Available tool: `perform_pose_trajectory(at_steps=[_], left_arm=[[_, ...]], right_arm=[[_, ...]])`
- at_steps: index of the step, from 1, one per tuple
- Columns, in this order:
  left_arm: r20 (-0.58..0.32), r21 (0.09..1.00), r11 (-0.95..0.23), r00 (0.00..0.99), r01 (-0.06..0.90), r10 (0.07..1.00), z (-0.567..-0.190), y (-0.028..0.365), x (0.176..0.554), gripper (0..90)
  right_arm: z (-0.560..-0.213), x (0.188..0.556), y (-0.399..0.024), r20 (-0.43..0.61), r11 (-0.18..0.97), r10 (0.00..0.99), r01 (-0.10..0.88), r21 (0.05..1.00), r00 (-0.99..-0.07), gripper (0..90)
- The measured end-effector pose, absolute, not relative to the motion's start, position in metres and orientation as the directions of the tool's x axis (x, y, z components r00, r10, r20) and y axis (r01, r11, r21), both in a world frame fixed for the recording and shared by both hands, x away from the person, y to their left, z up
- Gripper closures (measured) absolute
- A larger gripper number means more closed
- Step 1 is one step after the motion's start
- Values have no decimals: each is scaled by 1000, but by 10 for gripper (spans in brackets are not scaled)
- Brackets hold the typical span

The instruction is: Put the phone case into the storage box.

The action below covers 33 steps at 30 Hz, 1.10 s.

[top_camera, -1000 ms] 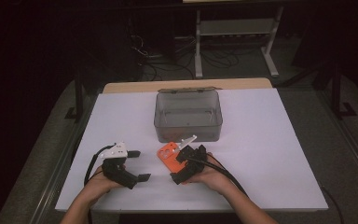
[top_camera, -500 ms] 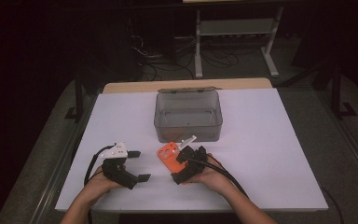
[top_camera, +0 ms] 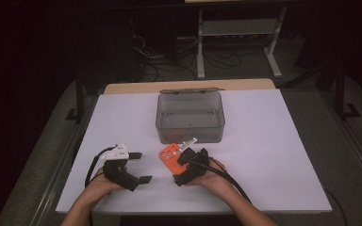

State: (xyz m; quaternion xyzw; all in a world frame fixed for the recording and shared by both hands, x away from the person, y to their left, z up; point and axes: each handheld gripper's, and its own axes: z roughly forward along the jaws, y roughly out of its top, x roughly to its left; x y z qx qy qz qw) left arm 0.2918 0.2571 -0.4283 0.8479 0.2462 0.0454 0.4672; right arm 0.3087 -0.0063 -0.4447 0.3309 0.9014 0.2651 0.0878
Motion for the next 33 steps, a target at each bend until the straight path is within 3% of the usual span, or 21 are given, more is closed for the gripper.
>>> perform_pose_trajectory(at_steps=[33], left_arm=[[-151,814,-446,877,372,455,-428,257,291,0]], right_arm=[[-440,305,-13,28,626,636,536,566,-772,142]])
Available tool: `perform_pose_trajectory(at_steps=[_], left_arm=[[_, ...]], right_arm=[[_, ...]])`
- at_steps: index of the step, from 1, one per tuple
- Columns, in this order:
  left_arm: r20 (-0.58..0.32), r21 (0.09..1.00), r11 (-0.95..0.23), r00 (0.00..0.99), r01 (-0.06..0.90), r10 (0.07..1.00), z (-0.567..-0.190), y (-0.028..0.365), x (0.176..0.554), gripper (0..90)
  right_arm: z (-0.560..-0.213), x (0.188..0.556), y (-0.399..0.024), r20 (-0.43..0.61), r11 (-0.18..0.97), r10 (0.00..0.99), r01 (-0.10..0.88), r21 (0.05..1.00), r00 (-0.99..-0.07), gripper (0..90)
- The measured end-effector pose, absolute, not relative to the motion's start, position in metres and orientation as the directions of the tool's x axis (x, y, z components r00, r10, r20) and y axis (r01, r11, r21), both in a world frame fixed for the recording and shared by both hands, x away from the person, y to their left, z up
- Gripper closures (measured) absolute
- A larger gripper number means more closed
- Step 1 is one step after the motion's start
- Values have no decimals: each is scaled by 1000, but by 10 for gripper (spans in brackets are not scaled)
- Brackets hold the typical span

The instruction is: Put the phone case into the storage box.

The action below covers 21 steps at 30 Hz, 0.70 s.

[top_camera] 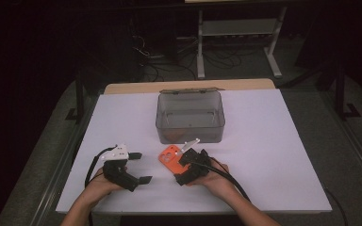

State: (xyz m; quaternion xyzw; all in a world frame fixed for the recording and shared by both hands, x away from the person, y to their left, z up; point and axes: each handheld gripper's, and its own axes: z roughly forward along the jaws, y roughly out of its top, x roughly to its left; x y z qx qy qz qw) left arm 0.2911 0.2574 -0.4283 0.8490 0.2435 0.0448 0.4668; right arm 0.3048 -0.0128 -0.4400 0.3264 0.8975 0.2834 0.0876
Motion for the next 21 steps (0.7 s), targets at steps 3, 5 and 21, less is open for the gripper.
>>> perform_pose_trajectory(at_steps=[3,5,21], left_arm=[[-151,814,-447,878,371,454,-428,257,291,0],[-151,814,-447,878,371,454,-428,257,291,0],[-150,811,-454,881,370,449,-429,256,291,0]], right_arm=[[-437,305,-15,31,625,630,530,574,-776,145],[-435,304,-18,28,627,626,525,575,-780,148],[-419,307,-37,61,624,595,509,592,-801,155]])
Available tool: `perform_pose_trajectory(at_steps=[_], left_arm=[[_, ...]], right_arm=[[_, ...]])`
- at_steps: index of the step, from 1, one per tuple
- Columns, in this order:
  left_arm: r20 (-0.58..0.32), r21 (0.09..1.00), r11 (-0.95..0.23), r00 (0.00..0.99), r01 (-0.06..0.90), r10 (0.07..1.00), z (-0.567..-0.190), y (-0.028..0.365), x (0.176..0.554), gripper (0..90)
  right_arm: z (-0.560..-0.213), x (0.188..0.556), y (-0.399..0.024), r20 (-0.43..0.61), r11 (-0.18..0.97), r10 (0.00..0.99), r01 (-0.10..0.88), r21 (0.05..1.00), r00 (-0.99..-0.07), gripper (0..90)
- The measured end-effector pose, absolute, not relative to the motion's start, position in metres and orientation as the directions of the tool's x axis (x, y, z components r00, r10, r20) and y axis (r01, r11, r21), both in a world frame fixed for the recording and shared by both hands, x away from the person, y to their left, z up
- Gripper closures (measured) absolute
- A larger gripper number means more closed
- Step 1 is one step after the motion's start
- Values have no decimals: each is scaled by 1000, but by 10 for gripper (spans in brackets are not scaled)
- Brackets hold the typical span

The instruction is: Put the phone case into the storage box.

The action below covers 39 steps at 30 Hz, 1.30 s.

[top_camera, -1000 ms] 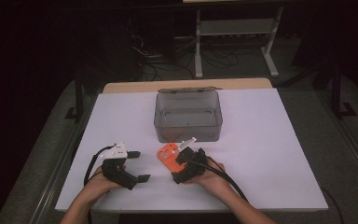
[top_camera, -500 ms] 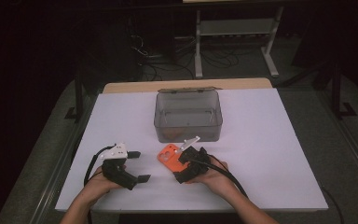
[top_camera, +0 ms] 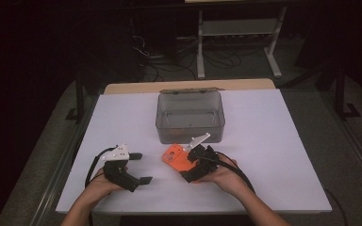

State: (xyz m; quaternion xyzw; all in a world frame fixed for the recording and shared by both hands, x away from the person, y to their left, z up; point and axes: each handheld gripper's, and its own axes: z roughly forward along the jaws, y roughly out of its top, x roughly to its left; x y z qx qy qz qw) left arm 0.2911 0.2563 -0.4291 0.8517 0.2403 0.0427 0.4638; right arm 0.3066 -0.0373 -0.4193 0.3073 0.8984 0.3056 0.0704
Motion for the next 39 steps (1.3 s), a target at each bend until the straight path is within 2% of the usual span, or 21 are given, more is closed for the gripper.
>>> perform_pose_trajectory(at_steps=[12,22,39], left_arm=[[-139,805,-468,883,364,448,-430,256,292,0],[-113,792,-502,891,347,439,-428,254,293,0],[-71,772,-581,942,259,327,-408,240,308,0]], right_arm=[[-405,312,-60,76,642,550,479,599,-831,156],[-397,323,-82,105,672,466,428,604,-879,156],[-388,332,-105,147,690,372,379,617,-916,157]])
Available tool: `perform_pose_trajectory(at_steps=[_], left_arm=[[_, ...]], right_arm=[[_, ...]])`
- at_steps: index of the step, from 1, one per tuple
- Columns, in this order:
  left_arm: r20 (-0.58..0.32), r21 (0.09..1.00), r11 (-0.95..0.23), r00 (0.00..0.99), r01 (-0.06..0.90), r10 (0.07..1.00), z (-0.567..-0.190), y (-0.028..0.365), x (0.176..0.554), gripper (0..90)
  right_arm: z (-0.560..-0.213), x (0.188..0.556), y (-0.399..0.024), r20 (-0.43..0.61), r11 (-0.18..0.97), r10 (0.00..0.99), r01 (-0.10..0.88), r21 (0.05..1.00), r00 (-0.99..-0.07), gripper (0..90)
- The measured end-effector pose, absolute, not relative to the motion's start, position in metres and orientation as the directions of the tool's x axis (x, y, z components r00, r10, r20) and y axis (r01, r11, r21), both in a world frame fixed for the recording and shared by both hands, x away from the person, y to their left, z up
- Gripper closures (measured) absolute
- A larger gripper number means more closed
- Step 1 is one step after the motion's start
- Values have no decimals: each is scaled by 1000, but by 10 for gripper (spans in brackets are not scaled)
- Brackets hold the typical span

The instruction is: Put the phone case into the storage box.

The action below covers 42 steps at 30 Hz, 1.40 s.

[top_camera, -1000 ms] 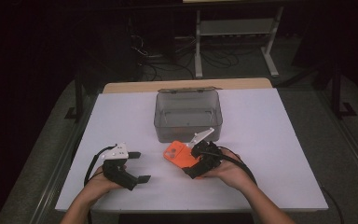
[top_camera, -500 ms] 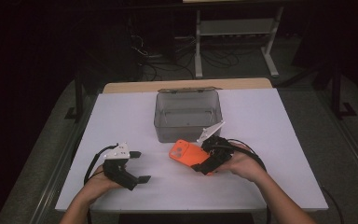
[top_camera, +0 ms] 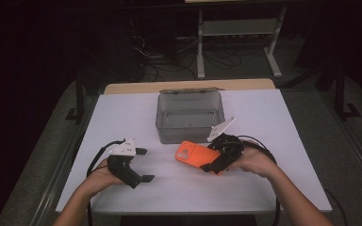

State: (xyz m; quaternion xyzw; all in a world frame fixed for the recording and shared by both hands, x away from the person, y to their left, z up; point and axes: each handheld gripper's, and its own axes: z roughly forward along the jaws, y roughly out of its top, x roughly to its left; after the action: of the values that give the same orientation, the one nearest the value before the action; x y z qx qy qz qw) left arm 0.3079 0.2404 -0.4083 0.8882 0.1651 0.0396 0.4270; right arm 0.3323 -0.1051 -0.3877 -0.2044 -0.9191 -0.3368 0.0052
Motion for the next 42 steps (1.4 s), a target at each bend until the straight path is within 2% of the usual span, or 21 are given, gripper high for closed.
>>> perform_pose_trajectory(at_steps=[19,42], left_arm=[[-52,748,-637,973,187,224,-389,230,328,0],[6,699,-709,991,93,136,-370,207,338,0]], right_arm=[[-385,339,-103,180,724,254,310,617,-950,156],[-381,343,-82,168,757,179,245,606,-969,156]])
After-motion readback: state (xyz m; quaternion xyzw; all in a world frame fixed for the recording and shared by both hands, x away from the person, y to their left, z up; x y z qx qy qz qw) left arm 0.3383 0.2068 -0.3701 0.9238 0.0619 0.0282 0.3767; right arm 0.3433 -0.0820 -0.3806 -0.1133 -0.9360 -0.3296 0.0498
